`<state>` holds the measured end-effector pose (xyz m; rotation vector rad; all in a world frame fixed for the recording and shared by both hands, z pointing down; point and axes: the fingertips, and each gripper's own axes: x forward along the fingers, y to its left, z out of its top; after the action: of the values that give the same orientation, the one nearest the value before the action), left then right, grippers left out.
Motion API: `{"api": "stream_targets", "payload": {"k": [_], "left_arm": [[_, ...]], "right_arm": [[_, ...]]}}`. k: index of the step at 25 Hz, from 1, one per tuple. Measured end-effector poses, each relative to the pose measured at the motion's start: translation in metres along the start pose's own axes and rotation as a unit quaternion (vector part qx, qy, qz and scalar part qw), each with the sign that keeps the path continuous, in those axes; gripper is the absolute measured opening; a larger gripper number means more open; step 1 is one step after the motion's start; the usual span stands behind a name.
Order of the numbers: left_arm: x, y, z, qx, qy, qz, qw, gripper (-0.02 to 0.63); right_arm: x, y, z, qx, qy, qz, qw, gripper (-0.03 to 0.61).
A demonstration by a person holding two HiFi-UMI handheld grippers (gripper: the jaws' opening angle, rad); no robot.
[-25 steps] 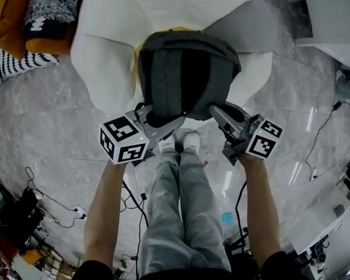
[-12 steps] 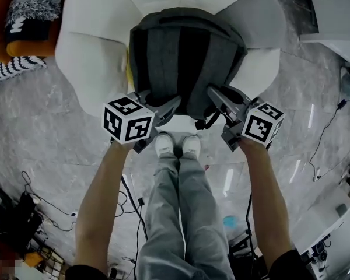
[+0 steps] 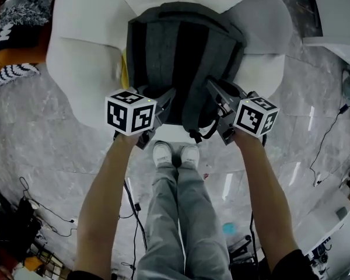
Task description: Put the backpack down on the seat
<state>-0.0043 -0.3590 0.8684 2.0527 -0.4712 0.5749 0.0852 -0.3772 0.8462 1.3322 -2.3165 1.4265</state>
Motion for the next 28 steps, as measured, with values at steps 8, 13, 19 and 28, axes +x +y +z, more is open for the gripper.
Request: {"api": "stream_targets", "payload": {"k": [8, 13, 19, 28], "left_arm": [[0.034, 0.046, 0.018, -0.014, 0.02, 0.021, 0.9995, 0.029], [0.06, 0.08, 0.014, -0.069, 0.004, 0.033, 0.9971, 0.029], [0.081, 0.122, 0.008, -0.09, -0.014, 0.045, 0.9948, 0.032], [0.115, 0.164, -0.002, -0.032, -0.049, 0.111, 0.9921, 0.028]], "right_arm": [[0.036, -0.053, 0.012, -0.009, 0.015, -0.061, 0.998, 0.038], [0.06, -0.094, 0.003, 0.002, 0.02, -0.098, 0.995, 0.049], [0.089, -0.123, -0.008, 0.02, -0.002, -0.087, 0.996, 0.067], [0.122, -0.154, -0.02, 0.019, 0.006, -0.086, 0.996, 0.066]]}}
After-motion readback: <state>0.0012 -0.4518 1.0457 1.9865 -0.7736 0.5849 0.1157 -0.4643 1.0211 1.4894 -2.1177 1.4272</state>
